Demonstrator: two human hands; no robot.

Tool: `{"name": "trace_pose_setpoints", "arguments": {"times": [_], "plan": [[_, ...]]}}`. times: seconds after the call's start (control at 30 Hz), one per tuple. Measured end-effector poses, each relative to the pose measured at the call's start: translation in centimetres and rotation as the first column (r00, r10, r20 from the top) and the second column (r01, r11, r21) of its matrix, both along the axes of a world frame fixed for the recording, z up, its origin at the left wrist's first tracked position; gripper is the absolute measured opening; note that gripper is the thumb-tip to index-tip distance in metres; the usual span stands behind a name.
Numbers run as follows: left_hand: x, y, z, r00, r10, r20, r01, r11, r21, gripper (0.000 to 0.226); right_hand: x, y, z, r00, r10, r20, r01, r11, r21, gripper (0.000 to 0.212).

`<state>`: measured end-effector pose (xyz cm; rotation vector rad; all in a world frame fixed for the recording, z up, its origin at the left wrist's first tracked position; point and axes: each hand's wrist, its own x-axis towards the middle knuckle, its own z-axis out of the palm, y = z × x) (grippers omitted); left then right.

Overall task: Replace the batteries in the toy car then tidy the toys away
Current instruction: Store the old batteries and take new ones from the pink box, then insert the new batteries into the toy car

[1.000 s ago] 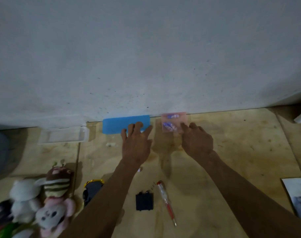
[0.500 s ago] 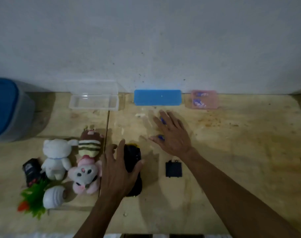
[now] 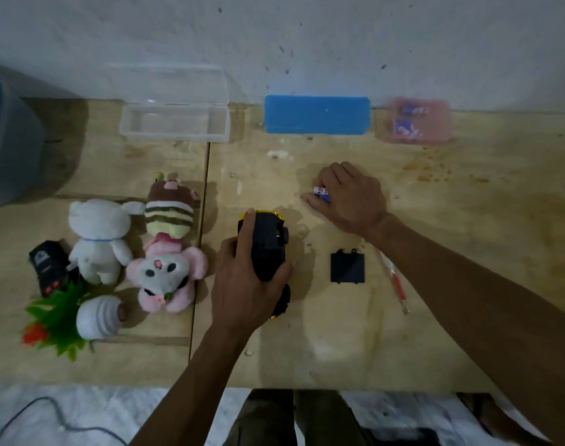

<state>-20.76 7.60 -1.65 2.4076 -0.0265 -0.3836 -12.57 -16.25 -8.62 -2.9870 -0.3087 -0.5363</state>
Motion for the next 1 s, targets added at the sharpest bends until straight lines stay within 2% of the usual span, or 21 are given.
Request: {"name": "trace_pose_setpoints", "arguments": {"times": [0.2,0.27,0.33,0.37,0.4,0.43,0.47,0.5,0.53,0.57,0.6,0.63,0.7,0.8,0.9,1.0], "plan": [[-0.2,-0.5,-0.5,0.999,0.042,0.014,-0.042,0.999,0.008,0.101,-0.3,0.3,-1.2,0.976,0.013,0.215,0.022,0.987,-0.158,0.044],[-0.4,-0.7,-0.3,0.999,0.028,0.030,-0.029,0.999,0.015,0.101,-0.4,0.4,-1.4,0.971,0.036,0.237,0.010,0.981,-0.193,0.043],[-0.4,-0.9,-0.1,0.999,0.015,0.037,-0.015,1.000,0.009,0.101,-0.3,0.4,-1.2,0.984,0.020,0.175,0.015,0.980,-0.196,0.043],[-0.3,-0.9,-0.1,1.000,0.011,0.029,-0.011,1.000,-0.005,0.101,-0.2,0.6,-0.6,0.995,-0.022,0.097,0.035,0.990,-0.136,0.044],[-0.2,-0.7,-0.2,1.000,0.012,0.012,-0.012,1.000,-0.026,0.102,0.0,1.0,0.3,0.994,-0.104,-0.022,0.104,0.995,-0.009,0.046],[-0.1,-0.6,-0.2,1.000,0.018,-0.007,-0.018,0.999,-0.052,0.104,0.0,1.5,1.6,0.959,-0.201,-0.198,0.234,0.959,0.163,0.050],[0.0,-0.4,-0.3,0.999,0.025,-0.022,-0.026,0.996,-0.081,0.105,-0.1,2.0,3.2,0.885,-0.268,-0.381,0.412,0.831,0.374,0.053],[0.0,-0.2,-0.1,0.999,0.032,-0.032,-0.035,0.993,-0.108,0.106,-0.4,2.5,4.8,0.802,-0.261,-0.537,0.575,0.580,0.577,0.056],[-0.2,0.0,0.2,0.998,0.041,-0.037,-0.046,0.990,-0.136,0.106,-0.8,2.8,6.4,0.731,-0.207,-0.650,0.682,0.231,0.694,0.056],[-0.5,0.0,0.6,0.998,0.052,-0.042,-0.058,0.986,-0.158,0.105,-1.6,3.0,7.7,0.675,-0.120,-0.728,0.719,-0.116,0.685,0.052],[-1.1,0.2,1.1,0.997,0.064,-0.044,-0.071,0.983,-0.171,0.104,-2.7,3.1,8.8,0.643,-0.004,-0.766,0.709,-0.374,0.597,0.045],[-1.7,0.3,1.7,0.996,0.080,-0.048,-0.088,0.980,-0.177,0.102,-4.1,3.2,9.6,0.629,0.112,-0.769,0.695,-0.525,0.491,0.039],[-3.1,0.8,2.6,0.992,0.114,-0.060,-0.123,0.973,-0.193,0.102,-7.3,3.7,11.0,0.621,0.293,-0.727,0.677,-0.668,0.309,0.035],[-5.1,1.5,3.9,0.984,0.157,-0.086,-0.172,0.964,-0.202,0.103,-11.5,4.7,13.1,0.598,0.405,-0.691,0.650,-0.749,0.124,0.034],[-7.3,1.8,5.5,0.984,0.167,-0.060,-0.175,0.967,-0.186,0.094,-15.5,6.1,14.4,0.558,0.442,-0.702,0.668,-0.742,0.064,0.030],[-9.3,1.9,7.5,0.982,0.185,-0.046,-0.190,0.961,-0.199,0.094,-18.8,7.2,14.7,0.526,0.420,-0.739,0.736,-0.661,0.148,0.034]]}}
